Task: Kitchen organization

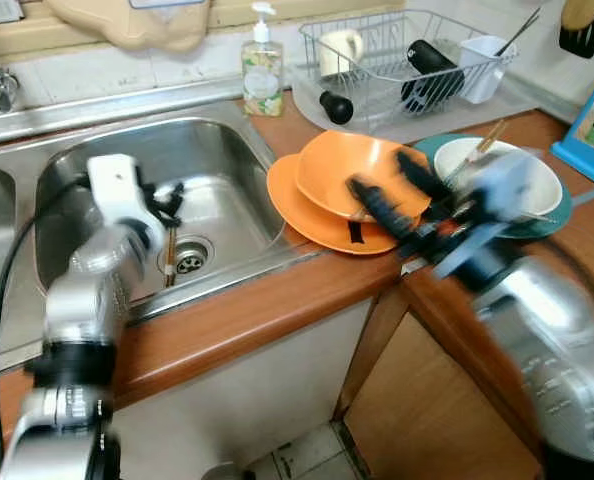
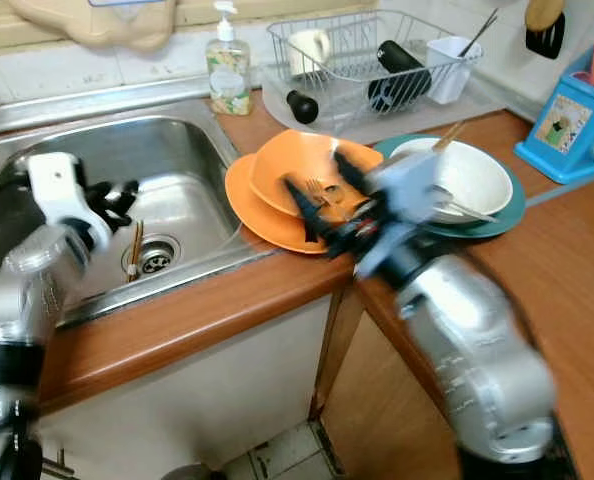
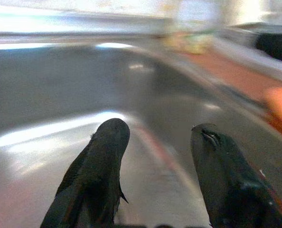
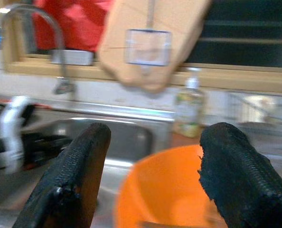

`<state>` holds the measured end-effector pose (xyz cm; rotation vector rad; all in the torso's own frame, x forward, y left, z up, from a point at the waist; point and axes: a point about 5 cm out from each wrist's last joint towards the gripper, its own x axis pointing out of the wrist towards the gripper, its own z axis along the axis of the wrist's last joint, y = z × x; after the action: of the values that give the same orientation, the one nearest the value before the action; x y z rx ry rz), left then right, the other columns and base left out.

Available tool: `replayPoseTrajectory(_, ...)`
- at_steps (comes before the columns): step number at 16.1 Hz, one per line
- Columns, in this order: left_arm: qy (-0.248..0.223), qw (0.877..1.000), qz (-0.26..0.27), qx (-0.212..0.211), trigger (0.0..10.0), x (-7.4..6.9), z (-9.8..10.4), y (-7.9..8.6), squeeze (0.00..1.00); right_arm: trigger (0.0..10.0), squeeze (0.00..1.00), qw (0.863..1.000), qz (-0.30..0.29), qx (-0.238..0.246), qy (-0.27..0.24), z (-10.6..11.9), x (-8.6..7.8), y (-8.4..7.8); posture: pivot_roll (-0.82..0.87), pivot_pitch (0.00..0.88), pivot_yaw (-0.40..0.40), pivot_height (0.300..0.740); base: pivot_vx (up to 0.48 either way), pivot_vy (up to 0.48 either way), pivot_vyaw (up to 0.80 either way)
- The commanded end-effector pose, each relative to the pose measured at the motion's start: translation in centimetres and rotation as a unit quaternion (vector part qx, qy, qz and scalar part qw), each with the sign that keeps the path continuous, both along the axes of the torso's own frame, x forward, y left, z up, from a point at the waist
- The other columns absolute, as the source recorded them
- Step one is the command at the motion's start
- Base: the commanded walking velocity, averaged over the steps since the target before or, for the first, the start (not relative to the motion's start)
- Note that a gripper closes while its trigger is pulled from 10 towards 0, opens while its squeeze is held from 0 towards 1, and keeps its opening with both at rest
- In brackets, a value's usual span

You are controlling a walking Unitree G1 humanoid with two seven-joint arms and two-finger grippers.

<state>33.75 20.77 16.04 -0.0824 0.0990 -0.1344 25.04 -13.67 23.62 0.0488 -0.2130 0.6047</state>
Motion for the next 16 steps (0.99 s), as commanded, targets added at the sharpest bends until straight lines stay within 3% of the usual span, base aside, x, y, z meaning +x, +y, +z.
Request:
replayPoseTrajectory(1,-0.048,0.995,-0.071,0.042,10.0,-0.7,0.9,-1.7,0.00,10.0,0.00,1.000,-0.020,0.006,0.008,0.0,0.3,-0.9,-0.15,0.000,0.060,0.740,0.000,0.000,0.00)
replayPoseTrajectory(2,-0.074,0.991,-0.095,0.052,10.0,-1.4,1.1,-2.2,0.00,10.0,0.00,0.999,-0.031,0.008,0.017,-0.2,0.5,-1.6,-0.15,0.000,0.061,0.740,0.000,0.000,0.00)
replayPoseTrajectory(4,-0.088,0.988,-0.128,0.028,10.0,-2.4,1.4,-2.8,0.00,10.0,0.00,0.998,-0.053,0.000,0.035,-0.7,0.8,-2.8,-0.16,0.000,0.064,0.740,0.000,0.000,0.00)
replayPoseTrajectory(7,-0.101,0.958,-0.269,0.024,10.0,-5.0,1.8,-5.7,0.00,10.0,0.00,0.994,-0.042,-0.055,0.083,-2.5,0.7,-3.5,-0.16,0.000,0.057,0.740,0.000,0.000,0.00)
replayPoseTrajectory(9,-0.104,0.944,-0.313,0.009,10.0,-5.9,2.0,-6.6,0.00,10.0,0.00,0.993,-0.034,-0.053,0.097,-3.0,0.8,-3.2,-0.16,0.000,0.057,0.740,0.000,0.000,0.00)
replayPoseTrajectory(10,-0.099,0.939,-0.329,0.005,10.0,-6.3,2.0,-6.9,0.00,6.5,0.00,0.994,-0.028,-0.046,0.099,-3.0,0.8,-2.9,-0.15,0.000,0.056,0.740,0.000,0.000,0.00)
replayPoseTrajectory(11,-0.087,0.928,-0.361,-0.001,10.0,-7.1,1.9,-7.4,0.00,4.4,0.00,0.994,-0.019,-0.036,0.103,-3.1,0.9,-2.5,-0.15,0.000,0.056,0.740,0.000,0.000,0.00)
replayPoseTrajectory(12,-0.078,0.922,-0.379,-0.001,10.0,-7.5,1.8,-7.6,0.00,3.7,0.00,0.994,-0.014,-0.034,0.106,-3.3,0.9,-2.2,-0.15,0.000,0.055,0.740,0.000,0.000,0.00)
replayPoseTrajectory(14,-0.070,0.915,-0.396,0.017,10.0,-8.0,1.4,-7.7,0.00,3.5,0.00,0.992,-0.015,-0.041,0.116,-3.8,1.2,-1.9,-0.15,0.000,0.050,0.740,0.000,0.000,0.00)
replayPoseTrajectory(15,-0.072,0.914,-0.399,0.012,10.0,-8.1,1.5,-7.8,0.00,2.4,0.00,0.991,-0.018,-0.047,0.127,-4.2,1.6,-1.7,-0.15,0.000,0.048,0.740,0.000,0.000,0.00)
replayPoseTrajectory(16,-0.072,0.914,-0.400,0.009,10.0,-8.2,1.6,-7.8,0.00,2.0,0.00,0.990,-0.015,-0.047,0.130,-4.3,1.6,-1.6,-0.15,0.000,0.048,0.740,0.000,0.000,0.00)
